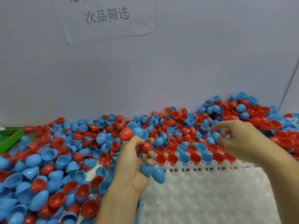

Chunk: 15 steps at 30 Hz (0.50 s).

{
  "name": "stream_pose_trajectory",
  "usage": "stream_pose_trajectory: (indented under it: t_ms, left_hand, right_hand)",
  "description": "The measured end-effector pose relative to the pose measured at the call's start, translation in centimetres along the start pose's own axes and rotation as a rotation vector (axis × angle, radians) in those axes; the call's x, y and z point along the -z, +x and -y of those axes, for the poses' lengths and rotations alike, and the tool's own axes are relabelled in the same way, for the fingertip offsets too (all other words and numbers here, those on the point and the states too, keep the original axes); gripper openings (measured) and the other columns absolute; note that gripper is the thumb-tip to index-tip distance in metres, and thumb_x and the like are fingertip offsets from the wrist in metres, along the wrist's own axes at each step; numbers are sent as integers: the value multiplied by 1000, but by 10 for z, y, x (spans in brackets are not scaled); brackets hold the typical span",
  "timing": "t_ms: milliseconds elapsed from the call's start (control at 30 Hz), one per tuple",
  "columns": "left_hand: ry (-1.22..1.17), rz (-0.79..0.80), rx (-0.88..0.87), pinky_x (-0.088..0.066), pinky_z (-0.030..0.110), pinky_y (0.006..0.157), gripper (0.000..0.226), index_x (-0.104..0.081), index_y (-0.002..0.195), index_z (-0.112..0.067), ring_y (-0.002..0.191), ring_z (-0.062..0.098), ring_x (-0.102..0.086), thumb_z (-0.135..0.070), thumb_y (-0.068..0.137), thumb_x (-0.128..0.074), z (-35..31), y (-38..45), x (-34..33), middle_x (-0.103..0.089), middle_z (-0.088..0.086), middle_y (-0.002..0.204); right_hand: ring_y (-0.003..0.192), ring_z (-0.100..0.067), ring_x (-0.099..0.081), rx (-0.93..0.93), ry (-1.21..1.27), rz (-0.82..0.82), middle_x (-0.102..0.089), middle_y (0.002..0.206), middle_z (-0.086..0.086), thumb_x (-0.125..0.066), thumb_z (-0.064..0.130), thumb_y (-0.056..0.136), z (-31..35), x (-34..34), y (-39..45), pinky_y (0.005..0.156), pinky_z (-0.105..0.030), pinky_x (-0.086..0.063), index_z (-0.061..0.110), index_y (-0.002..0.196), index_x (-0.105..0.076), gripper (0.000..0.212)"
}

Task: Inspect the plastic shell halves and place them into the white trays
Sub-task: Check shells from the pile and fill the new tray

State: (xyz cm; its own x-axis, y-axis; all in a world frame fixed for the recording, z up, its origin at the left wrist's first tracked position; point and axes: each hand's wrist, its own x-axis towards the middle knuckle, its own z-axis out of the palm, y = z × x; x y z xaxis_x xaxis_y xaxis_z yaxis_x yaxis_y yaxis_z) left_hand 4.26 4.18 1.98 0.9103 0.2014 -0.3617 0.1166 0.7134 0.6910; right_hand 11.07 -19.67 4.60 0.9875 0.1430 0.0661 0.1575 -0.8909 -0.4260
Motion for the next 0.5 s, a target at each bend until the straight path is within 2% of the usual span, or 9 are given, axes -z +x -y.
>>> stream_pose_trajectory:
  t_ms: [33,100,167,233,333,400,500]
  left_hand:
    - [-24,14,5,-34,16,32,14,-65,96,0,41,8,-48,-6,93,-52,-1,-1,-1,-68,6,70]
    - [-66,39,-6,-34,16,32,16,-63,101,0,42,8,-47,-8,91,-53,-2,-2,-1,-67,6,74]
    - [-98,79,-8,-34,16,32,26,-64,107,0,43,8,-46,-9,84,-57,-5,-4,0,-66,7,77]
    - [-141,143,16,-33,15,32,27,-69,97,2,42,7,-43,-12,76,-60,-8,-6,1,-62,6,73]
    - [-223,207,35,-33,13,32,19,-70,87,0,39,6,-40,-13,79,-58,-13,-8,4,-55,3,64]
    - [-263,230,52,-35,13,31,19,-71,87,0,37,6,-40,-14,81,-58,-15,-8,6,-50,1,59]
    - [-295,241,68,-36,13,32,25,-75,77,1,35,6,-40,-14,85,-57,-16,-9,7,-45,-1,56]
  right_hand:
    - [76,2,-58,83,55,23,-66,94,14,-60,21,97,13,1,-3,66,-14,-47,38,115,-65,25]
    - [83,8,-64,247,189,118,-68,95,25,-59,31,97,45,-2,-11,76,-14,-52,48,100,-65,19]
    - [88,12,-64,372,301,205,-70,92,29,-56,27,99,74,-14,-17,77,-13,-54,49,92,-66,25]
    - [87,7,-67,435,393,254,-72,91,22,-57,20,99,91,-28,-20,76,-15,-56,41,90,-69,26]
    - [76,-3,-69,440,535,310,-75,85,10,-64,19,96,95,-37,-22,67,-20,-55,29,93,-70,12]
    - [77,-11,-71,432,579,370,-75,85,5,-70,19,92,93,-38,-22,73,-29,-60,27,93,-70,8]
    - [78,-16,-72,455,626,422,-74,86,2,-74,14,88,93,-38,-22,74,-31,-60,27,92,-70,14]
